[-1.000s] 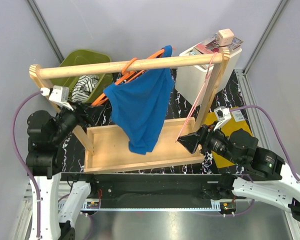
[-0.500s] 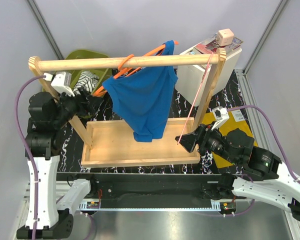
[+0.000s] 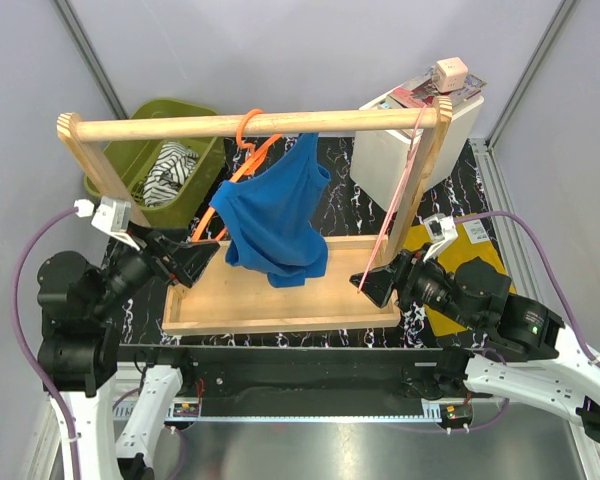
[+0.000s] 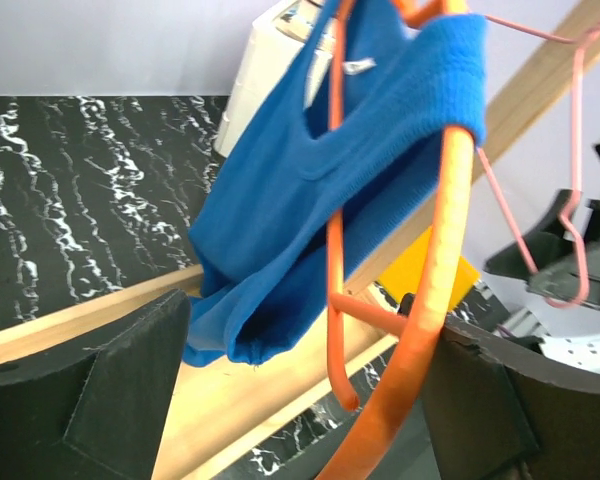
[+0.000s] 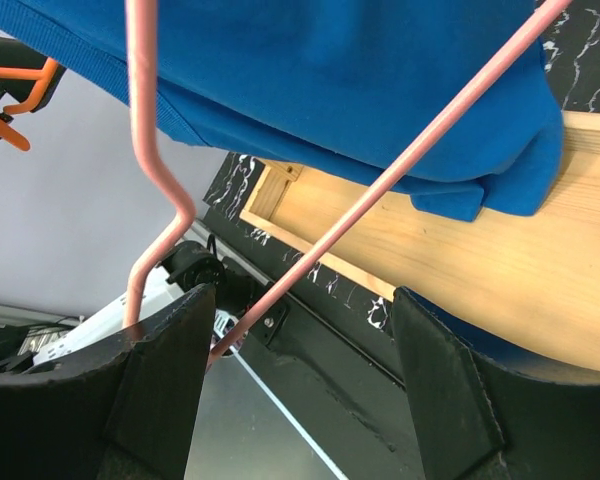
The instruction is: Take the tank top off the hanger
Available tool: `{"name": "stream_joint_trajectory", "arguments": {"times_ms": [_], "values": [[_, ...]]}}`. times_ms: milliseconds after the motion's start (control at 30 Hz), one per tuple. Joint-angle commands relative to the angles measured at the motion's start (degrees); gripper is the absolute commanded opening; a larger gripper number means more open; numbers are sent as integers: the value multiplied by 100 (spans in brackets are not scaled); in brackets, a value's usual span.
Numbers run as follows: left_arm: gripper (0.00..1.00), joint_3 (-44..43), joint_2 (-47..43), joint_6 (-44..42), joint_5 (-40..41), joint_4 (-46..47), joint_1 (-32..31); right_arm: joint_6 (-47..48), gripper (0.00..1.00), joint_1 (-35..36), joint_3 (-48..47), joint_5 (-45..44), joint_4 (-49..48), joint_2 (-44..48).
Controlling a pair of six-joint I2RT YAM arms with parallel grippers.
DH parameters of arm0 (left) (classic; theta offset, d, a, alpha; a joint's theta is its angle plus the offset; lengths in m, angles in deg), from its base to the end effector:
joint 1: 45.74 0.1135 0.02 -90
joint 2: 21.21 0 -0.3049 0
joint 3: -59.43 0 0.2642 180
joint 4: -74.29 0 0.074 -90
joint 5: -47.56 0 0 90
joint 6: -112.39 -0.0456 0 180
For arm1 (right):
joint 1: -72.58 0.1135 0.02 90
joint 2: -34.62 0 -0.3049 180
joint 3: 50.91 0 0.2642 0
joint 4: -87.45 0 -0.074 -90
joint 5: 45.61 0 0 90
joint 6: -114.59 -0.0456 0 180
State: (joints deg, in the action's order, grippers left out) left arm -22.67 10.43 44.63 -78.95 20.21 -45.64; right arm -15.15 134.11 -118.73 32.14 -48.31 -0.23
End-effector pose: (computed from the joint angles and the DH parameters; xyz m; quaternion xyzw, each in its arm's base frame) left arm 0.0391 -0.0271 0.4702 0.0762 0.7208 -0.3489 0.5940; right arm 0.0599 0.0901 0.4083 -0.0788 0.7676 0.4352 0.4638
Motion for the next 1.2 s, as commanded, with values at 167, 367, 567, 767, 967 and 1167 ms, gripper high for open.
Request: {"name": "stream_joint_trajectory", "arguments": {"times_ms": [167,367,567,767,967,1167], "values": [[94,-310,-219,640,-761,350,-105,11,79,-2,222,320,-255,382],[92,-476,96,1107,-814,913,-98,-174,79,-10,504,337,-264,751],[83,-758,475,1256,-787,913,-106,-165,79,-2,574,311,-264,928],[74,-671,510,1335,-664,948,-107,-16,79,-10,434,285,-264,770],[65,-600,563,1476,-849,1054,-115,63,79,-10,354,285,-290,576],[59,-424,607,1529,-902,1203,-360,29,79,-10,477,153,-281,795]]}}
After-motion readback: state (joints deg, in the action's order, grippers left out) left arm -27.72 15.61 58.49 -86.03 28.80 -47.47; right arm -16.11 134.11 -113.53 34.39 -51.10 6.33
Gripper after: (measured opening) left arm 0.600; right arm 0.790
